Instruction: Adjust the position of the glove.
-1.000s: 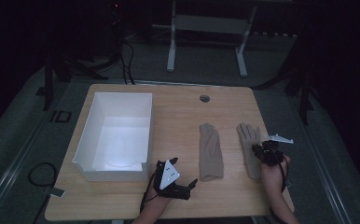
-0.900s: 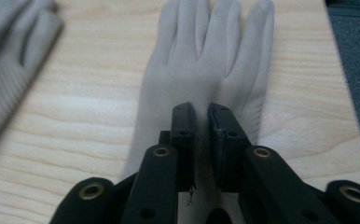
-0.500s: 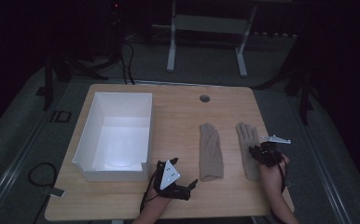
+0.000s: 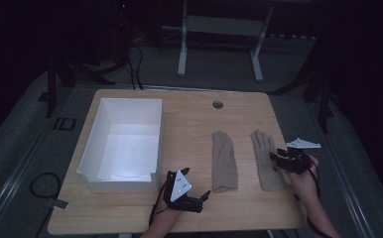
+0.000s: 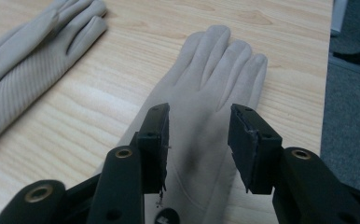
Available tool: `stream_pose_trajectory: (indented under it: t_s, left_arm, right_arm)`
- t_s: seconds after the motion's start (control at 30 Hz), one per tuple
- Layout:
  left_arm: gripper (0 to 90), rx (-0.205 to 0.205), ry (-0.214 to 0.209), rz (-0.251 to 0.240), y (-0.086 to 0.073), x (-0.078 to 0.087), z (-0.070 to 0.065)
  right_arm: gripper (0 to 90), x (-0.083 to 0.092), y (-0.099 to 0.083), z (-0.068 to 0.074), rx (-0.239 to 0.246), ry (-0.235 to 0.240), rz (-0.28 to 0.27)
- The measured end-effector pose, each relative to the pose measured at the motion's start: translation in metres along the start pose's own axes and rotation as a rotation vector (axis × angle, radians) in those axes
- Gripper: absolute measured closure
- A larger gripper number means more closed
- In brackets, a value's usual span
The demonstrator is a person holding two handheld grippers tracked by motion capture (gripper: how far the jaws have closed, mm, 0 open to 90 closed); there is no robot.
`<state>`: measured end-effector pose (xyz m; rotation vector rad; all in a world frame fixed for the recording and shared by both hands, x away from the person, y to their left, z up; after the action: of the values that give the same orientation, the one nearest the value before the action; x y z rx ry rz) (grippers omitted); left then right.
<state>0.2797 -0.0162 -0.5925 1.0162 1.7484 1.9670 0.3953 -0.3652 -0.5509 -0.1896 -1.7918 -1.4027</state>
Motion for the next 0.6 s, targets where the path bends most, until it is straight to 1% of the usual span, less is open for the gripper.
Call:
stream_pose_trajectory:
  t_s: [0.03, 0.07, 0.1, 0.13, 0.17, 0.2, 0.23, 0.3, 0.33, 0.4, 0.43, 0.47, 0.5, 0.53, 0.6]
  left_arm:
    - [0.1, 0.0, 0.0, 0.0, 0.0, 0.0, 0.0]
    - [0.1, 0.0, 0.0, 0.0, 0.0, 0.0, 0.0]
    - [0.1, 0.0, 0.0, 0.001, 0.0, 0.0, 0.0]
    - [0.1, 0.001, -0.001, 0.001, 0.0, 0.0, 0.0]
    - [0.1, -0.001, -0.001, 0.0, 0.0, 0.0, 0.001]
    - [0.1, 0.0, -0.001, -0.001, 0.0, 0.0, 0.0]
    - [0.1, 0.003, -0.001, -0.002, 0.0, 0.0, 0.0]
    - [0.1, 0.002, -0.001, -0.001, 0.0, 0.0, 0.0]
    - [0.1, 0.003, -0.002, -0.001, 0.0, 0.0, 0.0]
    - [0.1, 0.003, -0.001, -0.001, 0.0, 0.0, 0.0]
    - [0.1, 0.003, -0.001, -0.001, 0.0, 0.0, 0.0]
    - [0.1, 0.004, -0.001, -0.001, 0.0, 0.0, 0.0]
    - [0.1, 0.004, -0.001, 0.0, 0.0, 0.0, 0.0]
    - [0.1, 0.004, -0.001, 0.0, 0.0, 0.0, 0.0]
    - [0.1, 0.004, -0.001, 0.0, 0.0, 0.0, 0.0]
  right_arm:
    - [57.5, 0.001, 0.0, -0.002, 0.008, 0.003, -0.003]
    - [56.6, 0.002, 0.001, -0.003, 0.022, -0.005, 0.001]
    - [56.2, 0.003, 0.001, -0.004, 0.041, -0.023, 0.006]
    - [56.1, 0.003, 0.001, -0.004, 0.042, -0.03, 0.005]
    - [55.8, 0.004, 0.001, -0.004, 0.037, -0.012, -0.006]
    - [55.3, 0.004, 0.001, -0.003, 0.038, -0.003, -0.013]
    - [54.4, 0.003, 0.0, -0.001, 0.06, 0.001, -0.012]
    - [53.9, -0.001, -0.001, 0.003, 0.101, 0.026, -0.004]
    - [53.9, -0.003, -0.003, 0.004, 0.115, 0.031, 0.001]
    - [54.0, -0.01, -0.005, 0.004, 0.115, 0.052, 0.022]
    - [54.0, -0.01, -0.005, 0.004, 0.115, 0.052, 0.022]
    - [53.7, -0.016, -0.007, 0.002, 0.101, 0.055, 0.031]
    - [52.5, -0.018, -0.008, 0.001, 0.092, 0.059, 0.034]
    - [51.9, -0.021, -0.01, 0.0, 0.087, 0.052, 0.036]
    - [50.9, -0.027, -0.013, -0.002, 0.072, 0.06, 0.041]
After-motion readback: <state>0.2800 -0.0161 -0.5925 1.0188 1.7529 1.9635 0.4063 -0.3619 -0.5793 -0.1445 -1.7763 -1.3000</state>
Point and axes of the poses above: each handheld gripper's, and its own axes: x roughly backward along the jaws, y roughly out of its top, z roughly to its left, the point moved 5 cm from there along -x, roughly forward along the jaws, and after that the axes turned 4 degrees about y, right-handed, at the moved point
